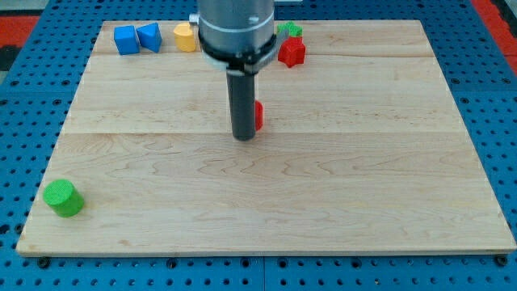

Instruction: Push the red circle bottom left to the red star

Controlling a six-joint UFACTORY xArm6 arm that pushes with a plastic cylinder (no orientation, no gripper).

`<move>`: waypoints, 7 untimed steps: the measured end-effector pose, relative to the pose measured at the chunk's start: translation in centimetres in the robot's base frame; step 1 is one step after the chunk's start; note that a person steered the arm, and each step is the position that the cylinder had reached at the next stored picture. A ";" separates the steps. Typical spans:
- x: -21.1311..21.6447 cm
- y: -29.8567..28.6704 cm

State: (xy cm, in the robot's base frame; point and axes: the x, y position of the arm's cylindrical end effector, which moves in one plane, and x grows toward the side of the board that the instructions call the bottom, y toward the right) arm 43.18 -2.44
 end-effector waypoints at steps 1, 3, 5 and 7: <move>-4.3 0.0; -5.8 3.7; -10.7 4.4; 10.5 1.1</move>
